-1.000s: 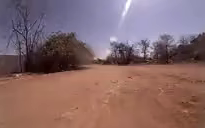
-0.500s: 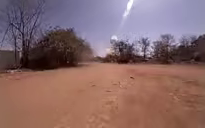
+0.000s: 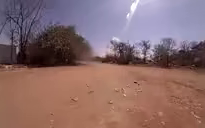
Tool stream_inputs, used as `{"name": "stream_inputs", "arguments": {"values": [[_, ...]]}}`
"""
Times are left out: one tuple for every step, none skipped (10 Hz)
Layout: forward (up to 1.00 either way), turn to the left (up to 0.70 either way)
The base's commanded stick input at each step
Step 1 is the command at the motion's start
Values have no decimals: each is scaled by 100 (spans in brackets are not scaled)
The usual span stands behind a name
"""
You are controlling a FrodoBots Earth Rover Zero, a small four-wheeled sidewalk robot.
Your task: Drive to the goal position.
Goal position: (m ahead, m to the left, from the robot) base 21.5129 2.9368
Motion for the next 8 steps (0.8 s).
{"name": "stream_inputs", "arguments": {"values": [[100,0],[100,0],[100,0],[100,0],[100,0],[100,0],[100,0],[100,0]]}}
